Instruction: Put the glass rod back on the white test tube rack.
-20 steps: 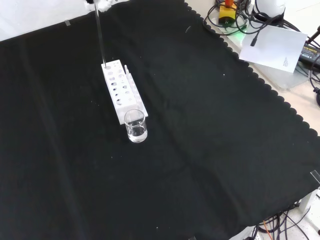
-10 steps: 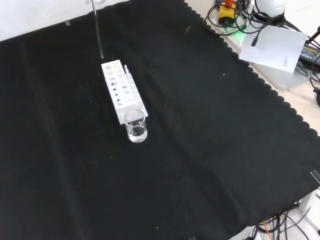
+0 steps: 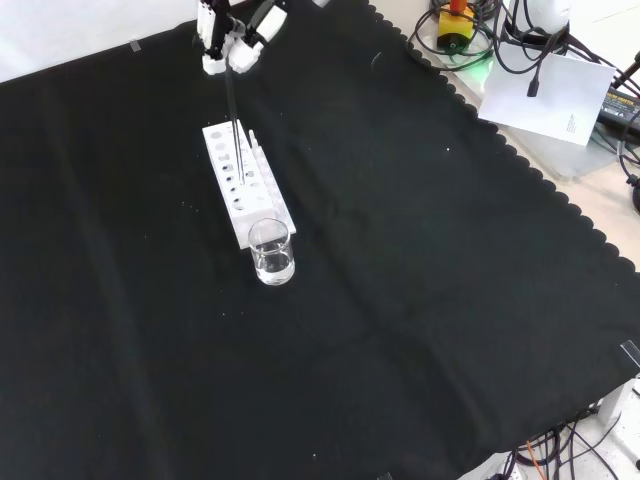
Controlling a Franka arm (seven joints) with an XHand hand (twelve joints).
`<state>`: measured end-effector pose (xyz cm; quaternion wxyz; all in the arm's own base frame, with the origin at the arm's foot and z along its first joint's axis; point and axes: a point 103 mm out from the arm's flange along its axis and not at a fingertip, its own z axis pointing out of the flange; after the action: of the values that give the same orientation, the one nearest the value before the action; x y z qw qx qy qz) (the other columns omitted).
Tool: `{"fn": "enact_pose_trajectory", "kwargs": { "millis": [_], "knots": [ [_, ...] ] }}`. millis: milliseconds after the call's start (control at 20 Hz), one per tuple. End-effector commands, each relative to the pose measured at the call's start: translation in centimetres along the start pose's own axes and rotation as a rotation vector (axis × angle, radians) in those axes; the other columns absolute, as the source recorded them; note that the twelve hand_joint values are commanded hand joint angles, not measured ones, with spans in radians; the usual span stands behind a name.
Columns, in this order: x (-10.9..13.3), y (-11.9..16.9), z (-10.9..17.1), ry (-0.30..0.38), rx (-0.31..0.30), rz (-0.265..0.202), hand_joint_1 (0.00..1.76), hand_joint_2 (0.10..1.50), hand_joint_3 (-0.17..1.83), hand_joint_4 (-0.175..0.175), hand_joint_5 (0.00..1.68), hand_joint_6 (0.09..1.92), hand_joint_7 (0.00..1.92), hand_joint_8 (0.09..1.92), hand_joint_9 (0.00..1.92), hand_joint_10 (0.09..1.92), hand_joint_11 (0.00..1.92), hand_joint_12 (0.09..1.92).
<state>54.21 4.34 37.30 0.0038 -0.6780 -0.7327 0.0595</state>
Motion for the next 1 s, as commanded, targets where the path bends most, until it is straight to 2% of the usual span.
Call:
{"fn": "enact_pose_trajectory", "kwargs": {
  "millis": [50, 300, 600, 1000],
  "knots": [
    [1.6, -0.2, -0.3, -0.008, -0.006, -0.025, 1.31, 1.05, -0.06, -0.175, 1.30, 0.13, 1.20, 0.97, 1.59, 0.87, 1.62, 0.64],
    [2.6, -0.1, -0.4, -0.011, -0.009, -0.037, 1.31, 1.05, -0.06, -0.175, 1.30, 0.13, 1.20, 0.97, 1.59, 0.87, 1.62, 0.64],
    [1.6, 0.8, 0.9, -0.006, 0.014, -0.018, 1.31, 1.05, -0.06, -0.175, 1.30, 0.13, 1.20, 0.97, 1.59, 0.87, 1.62, 0.64],
    [1.6, 2.1, 2.1, 0.000, 0.028, -0.016, 1.31, 1.05, -0.05, -0.175, 1.30, 0.13, 1.19, 0.97, 1.59, 0.87, 1.62, 0.64]
  ]
}}
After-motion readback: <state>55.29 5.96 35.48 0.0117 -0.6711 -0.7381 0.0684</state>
